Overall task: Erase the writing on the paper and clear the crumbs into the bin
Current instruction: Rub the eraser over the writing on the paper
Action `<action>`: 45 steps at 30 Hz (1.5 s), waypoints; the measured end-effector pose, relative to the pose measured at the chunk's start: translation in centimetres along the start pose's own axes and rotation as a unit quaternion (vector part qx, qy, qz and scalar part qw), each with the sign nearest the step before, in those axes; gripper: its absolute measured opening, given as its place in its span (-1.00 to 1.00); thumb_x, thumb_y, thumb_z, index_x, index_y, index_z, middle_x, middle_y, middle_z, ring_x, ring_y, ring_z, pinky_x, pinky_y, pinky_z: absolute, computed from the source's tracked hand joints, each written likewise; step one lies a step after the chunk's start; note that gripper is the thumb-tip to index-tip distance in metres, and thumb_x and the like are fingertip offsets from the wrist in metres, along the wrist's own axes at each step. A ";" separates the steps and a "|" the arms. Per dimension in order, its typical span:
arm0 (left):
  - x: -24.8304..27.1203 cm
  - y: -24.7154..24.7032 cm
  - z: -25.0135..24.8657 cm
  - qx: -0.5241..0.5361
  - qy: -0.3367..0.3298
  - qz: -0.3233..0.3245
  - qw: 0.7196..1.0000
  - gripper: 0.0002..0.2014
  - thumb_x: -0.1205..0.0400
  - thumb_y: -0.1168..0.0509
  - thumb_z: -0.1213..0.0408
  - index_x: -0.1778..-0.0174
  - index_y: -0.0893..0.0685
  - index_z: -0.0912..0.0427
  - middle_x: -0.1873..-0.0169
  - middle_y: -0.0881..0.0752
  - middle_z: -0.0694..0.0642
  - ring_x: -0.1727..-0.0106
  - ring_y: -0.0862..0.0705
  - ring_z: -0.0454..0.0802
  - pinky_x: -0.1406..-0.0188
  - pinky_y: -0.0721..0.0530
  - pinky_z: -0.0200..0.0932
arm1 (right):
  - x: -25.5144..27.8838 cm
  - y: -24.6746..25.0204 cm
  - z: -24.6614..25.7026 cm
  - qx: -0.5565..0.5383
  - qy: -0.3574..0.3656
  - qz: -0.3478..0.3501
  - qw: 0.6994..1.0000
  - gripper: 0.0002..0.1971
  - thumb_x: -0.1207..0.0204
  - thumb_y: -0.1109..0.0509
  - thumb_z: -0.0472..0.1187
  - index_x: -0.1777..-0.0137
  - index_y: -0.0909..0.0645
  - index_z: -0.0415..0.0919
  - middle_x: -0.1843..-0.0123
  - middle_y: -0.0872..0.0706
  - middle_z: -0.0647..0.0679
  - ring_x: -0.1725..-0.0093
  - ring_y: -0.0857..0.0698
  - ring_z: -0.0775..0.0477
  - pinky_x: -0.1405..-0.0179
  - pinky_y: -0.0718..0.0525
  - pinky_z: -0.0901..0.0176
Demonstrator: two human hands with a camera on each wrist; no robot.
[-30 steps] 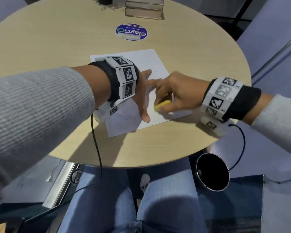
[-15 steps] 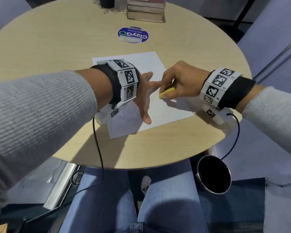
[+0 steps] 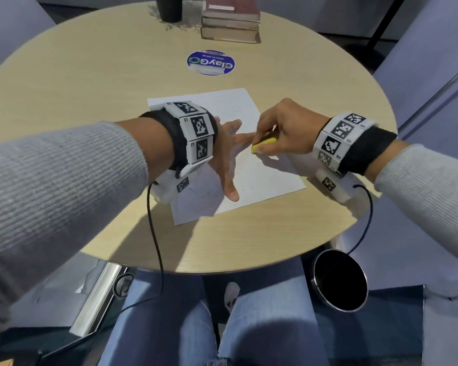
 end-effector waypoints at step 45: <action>-1.5 -0.2 1.1 0.056 0.022 -0.013 0.998 0.54 0.36 -0.15 -0.52 -0.66 0.21 -0.19 -0.66 0.20 0.18 -0.65 0.17 0.23 -0.54 0.05 0.28 | -0.1 -0.1 0.2 0.023 0.002 0.011 1.000 -0.83 -0.42 -0.55 -0.10 0.07 -0.83 -0.17 0.15 -0.81 -0.02 0.20 -0.71 0.08 0.15 -0.60 0.32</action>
Point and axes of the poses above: each hand's wrist, its own x-axis away from the middle knuckle, its own y-axis out of the back of the hand, z = x × y, the point moved 10 cm from there along -x, towards the middle knuckle
